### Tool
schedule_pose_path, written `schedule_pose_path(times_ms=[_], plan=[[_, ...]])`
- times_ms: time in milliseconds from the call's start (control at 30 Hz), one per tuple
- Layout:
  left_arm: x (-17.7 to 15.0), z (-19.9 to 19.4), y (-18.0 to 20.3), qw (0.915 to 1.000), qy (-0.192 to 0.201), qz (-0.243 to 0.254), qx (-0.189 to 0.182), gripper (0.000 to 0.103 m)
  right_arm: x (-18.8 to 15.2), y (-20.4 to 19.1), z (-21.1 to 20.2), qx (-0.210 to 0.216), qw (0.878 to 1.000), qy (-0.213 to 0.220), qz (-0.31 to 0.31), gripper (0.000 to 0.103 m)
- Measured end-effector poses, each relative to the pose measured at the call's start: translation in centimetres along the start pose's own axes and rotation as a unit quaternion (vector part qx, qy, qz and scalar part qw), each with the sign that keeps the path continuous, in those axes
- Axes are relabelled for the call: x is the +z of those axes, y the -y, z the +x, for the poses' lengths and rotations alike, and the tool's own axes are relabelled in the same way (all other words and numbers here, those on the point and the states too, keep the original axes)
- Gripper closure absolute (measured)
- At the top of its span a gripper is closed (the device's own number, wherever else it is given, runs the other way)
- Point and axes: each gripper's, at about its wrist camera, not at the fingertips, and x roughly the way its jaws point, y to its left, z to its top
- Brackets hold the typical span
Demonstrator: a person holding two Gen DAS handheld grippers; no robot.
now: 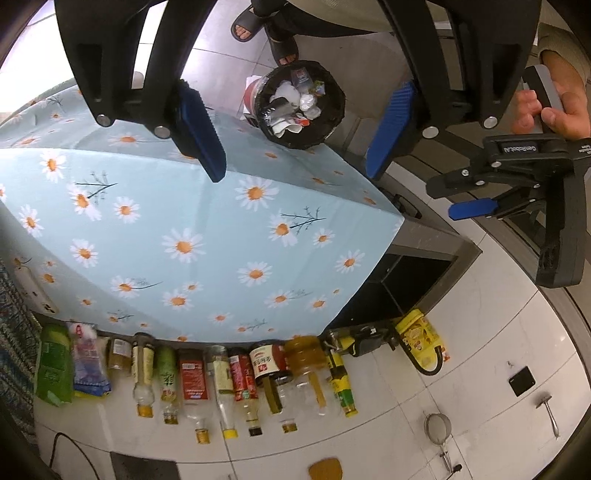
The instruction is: Collect trash
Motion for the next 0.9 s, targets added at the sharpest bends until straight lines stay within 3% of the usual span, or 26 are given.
schedule_pose_path(times_ms=[67, 233, 333, 900], plan=[[0.0, -0.6, 0.6, 1.0000, 0.008, 0.000, 0.001, 0.020, -0.1, 0.4, -1.2, 0.000, 1.000, 0.010, 0.000, 0.013], [-0.2, -1.9, 2.5, 0.9996, 0.019, 0.002, 0.018, 0.012, -0.4, 1.1, -3.4, -0.001, 1.000, 0.027, -0.002, 0.007], [-0.4, -2.5, 3.3, 0.9993, 0.021, -0.003, 0.030, 0.011, -0.7, 1.4, -4.6, -0.002, 0.999, 0.035, -0.004, 0.005], [-2.1, -4.7, 7.3, 0.9989, 0.042, -0.003, 0.019, 0.010, -3.0, 3.2, -8.4, -0.016, 0.998, 0.060, -0.010, 0.005]])
